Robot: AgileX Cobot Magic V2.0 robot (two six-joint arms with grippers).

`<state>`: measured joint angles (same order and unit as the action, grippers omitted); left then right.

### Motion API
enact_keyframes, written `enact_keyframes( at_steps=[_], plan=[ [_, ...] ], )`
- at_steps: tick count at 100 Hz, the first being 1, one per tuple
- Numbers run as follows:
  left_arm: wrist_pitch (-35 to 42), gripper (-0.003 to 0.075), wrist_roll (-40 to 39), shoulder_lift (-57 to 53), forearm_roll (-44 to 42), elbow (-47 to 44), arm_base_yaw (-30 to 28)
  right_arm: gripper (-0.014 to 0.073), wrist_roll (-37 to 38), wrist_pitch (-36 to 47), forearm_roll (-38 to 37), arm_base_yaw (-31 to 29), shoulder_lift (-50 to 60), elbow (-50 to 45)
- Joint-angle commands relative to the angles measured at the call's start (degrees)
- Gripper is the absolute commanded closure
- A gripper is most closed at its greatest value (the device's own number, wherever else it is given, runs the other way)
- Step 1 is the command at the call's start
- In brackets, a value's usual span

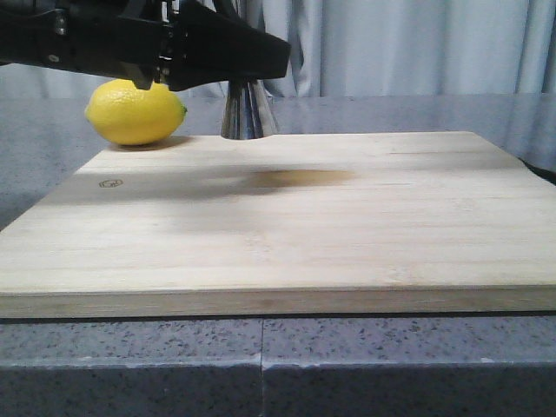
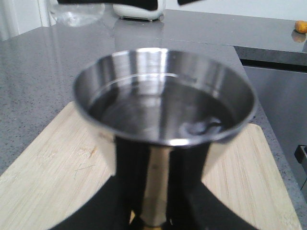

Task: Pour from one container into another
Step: 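Tilt the glass beaker upright with the right gripper, ending the pour, then lower the glass beaker onto the board's far corner with the right gripper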

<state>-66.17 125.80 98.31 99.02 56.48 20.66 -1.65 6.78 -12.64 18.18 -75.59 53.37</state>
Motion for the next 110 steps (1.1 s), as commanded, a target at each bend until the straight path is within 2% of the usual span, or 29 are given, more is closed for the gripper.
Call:
enact_keyframes(
  at_steps=[1,19,33,60,84,110],
  plan=[
    [-4.3,0.0661,-0.8,-2.7,3.8,1.6,0.6,0.0338,0.2,8.2,0.3,-0.8,1.5,-1.7],
    [-4.3,0.0661,-0.8,-2.7,3.7,1.6,0.6,0.0338,0.2,24.2,0.9,-1.8,1.5,-11.5],
    [-4.3,0.0661,-0.8,-2.7,3.4,1.6,0.6,0.0338,0.2,33.4,3.4,-2.5,1.5,-18.1],
    [-4.3,0.0661,-0.8,-2.7,3.0,1.6,0.6,0.0338,-0.8,41.0,8.0,-2.6,1.4,-25.9],
    [-4.3,0.0661,-0.8,-2.7,2.9,1.6,0.6,0.0338,-2.2,46.6,9.1,-2.6,-3.7,-26.6],
    [-4.3,0.0661,-0.8,-2.7,2.9,1.6,0.6,0.0338,-2.2,57.0,11.5,-2.6,-12.3,-26.6]
  ],
)
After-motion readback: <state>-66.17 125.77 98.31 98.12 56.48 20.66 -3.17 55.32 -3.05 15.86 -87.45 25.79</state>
